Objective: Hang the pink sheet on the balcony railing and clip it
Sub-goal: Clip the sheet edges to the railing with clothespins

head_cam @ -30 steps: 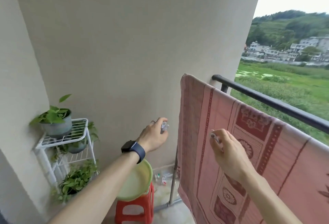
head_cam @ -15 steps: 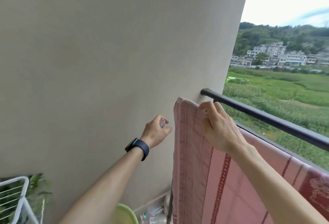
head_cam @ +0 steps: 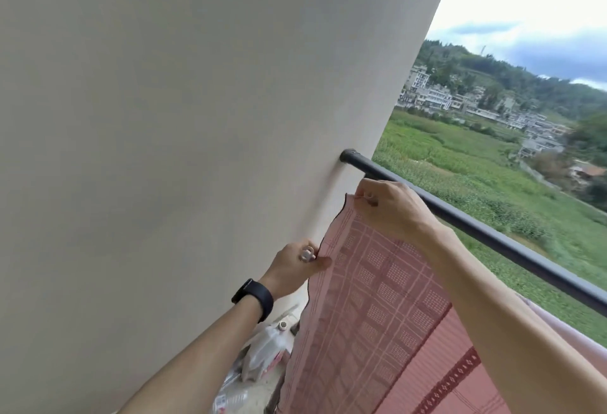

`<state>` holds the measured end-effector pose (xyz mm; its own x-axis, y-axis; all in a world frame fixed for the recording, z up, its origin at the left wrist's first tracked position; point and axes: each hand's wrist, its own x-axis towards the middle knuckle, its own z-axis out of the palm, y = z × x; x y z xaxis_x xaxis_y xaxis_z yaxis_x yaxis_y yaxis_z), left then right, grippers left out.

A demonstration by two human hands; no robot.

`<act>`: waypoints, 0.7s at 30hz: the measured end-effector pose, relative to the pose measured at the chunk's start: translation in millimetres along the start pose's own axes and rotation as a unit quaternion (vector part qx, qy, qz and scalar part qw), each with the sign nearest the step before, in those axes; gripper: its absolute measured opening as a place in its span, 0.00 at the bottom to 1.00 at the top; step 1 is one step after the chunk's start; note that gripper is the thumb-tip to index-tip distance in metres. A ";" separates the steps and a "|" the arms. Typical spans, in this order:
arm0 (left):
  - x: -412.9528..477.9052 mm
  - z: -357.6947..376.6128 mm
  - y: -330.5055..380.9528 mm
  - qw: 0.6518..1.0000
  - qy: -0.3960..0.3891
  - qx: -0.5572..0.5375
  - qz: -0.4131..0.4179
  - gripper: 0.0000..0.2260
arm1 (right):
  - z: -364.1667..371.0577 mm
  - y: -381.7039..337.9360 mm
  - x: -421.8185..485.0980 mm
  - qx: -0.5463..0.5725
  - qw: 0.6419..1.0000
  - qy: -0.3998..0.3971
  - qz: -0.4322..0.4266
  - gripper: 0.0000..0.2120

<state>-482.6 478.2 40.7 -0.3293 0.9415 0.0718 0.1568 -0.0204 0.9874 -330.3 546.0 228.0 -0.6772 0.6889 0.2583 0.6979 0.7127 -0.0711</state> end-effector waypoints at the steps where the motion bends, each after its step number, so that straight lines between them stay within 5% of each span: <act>1: -1.5 -6.2 -7.5 1.000 -0.008 -0.006 0.016 0.12 | 1.9 -1.8 0.8 -0.028 0.999 0.012 -0.018 0.07; 7: -6.9 -23.0 -26.9 0.991 0.028 0.092 0.091 0.12 | 12.5 -6.4 -2.7 -0.162 0.965 0.103 -0.179 0.06; 12: 10.8 -6.9 -33.2 0.989 0.001 0.130 0.065 0.17 | 21.2 -21.0 -10.7 -0.234 0.948 0.100 -0.192 0.12; 14: 18.5 -5.8 -23.8 0.997 -0.027 0.064 0.040 0.12 | 21.1 -27.1 -9.9 -0.217 0.957 0.105 -0.161 0.14; 18: 35.1 -9.8 25.5 0.977 -0.120 -0.172 0.043 0.32 | 15.6 -29.9 -3.5 -0.134 0.982 0.070 -0.113 0.05; 21: 48.2 -14.9 49.5 0.963 -0.162 -0.207 0.057 0.24 | 5.8 -36.0 0.4 -0.081 0.995 0.010 -0.062 0.07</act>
<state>-504.6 517.5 95.2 -0.0127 0.9793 0.2021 -0.2325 -0.1995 0.9519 -357.1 521.3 225.1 -0.7568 0.5934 0.2743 0.6389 0.7601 0.1183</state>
